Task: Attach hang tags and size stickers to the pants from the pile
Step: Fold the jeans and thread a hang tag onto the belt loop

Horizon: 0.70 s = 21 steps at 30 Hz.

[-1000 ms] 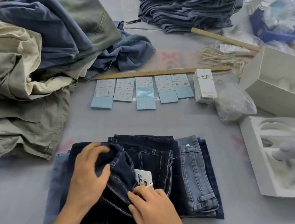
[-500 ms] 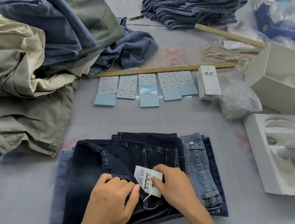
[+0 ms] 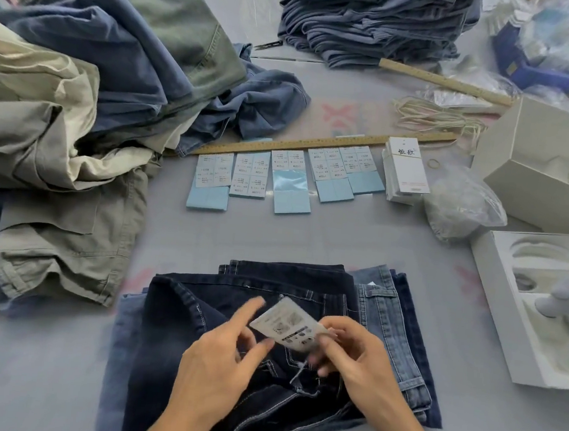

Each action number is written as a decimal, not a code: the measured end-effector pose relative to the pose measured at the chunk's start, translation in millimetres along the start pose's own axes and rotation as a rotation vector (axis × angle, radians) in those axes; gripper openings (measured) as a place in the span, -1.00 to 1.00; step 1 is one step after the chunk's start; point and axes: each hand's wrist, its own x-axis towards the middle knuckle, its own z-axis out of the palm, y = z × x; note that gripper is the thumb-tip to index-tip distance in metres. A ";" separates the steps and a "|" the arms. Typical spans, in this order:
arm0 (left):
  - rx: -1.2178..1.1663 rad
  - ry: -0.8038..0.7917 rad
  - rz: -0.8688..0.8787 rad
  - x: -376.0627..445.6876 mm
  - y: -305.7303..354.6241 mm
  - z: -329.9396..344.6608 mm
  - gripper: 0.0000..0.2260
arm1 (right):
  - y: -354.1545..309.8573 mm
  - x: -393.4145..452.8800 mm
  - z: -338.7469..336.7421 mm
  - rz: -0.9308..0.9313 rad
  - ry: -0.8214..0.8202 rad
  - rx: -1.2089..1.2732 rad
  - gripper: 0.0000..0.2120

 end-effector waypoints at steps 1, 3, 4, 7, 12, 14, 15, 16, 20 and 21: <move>-0.102 0.003 0.063 3.7 -1.5 -3.2 -0.63 | -0.3 -0.2 -0.8 -0.015 -0.021 -0.009 -0.73; -0.145 0.010 0.248 7.3 -4.6 -6.6 -0.69 | 1.8 -0.7 -2.6 -0.020 -0.034 -0.017 -0.72; -0.140 -0.004 0.335 6.9 -6.3 -5.7 -0.72 | 3.9 -0.9 -4.1 -0.016 -0.021 -0.027 -0.72; -0.162 -0.073 0.452 2.2 -13.1 0.8 -0.80 | 10.5 -2.8 -7.3 -0.009 0.028 -0.068 -0.72; -0.168 -0.075 0.416 -7.6 -22.2 5.2 -0.71 | 15.9 -6.8 -3.2 -0.037 -0.007 -0.097 -0.67; -0.166 -0.074 0.405 -9.9 -24.1 5.7 -0.69 | 15.7 -7.1 -0.3 -0.045 -0.027 -0.093 -0.72; -0.224 -0.078 0.353 -11.2 -23.1 6.2 -0.73 | 14.4 -6.9 1.0 -0.040 -0.045 -0.083 -0.77; -0.337 -0.075 0.242 -11.6 -19.1 5.1 -0.79 | 12.0 -6.6 2.7 -0.020 -0.066 -0.061 -0.82; -0.707 -0.104 -0.185 -5.0 -2.5 2.2 -0.85 | 1.3 -3.9 8.0 0.043 -0.052 -0.085 -0.93; -0.736 -0.129 -0.203 -3.1 -1.7 0.8 -0.85 | -1.6 -3.6 9.5 0.037 -0.042 -0.081 -0.95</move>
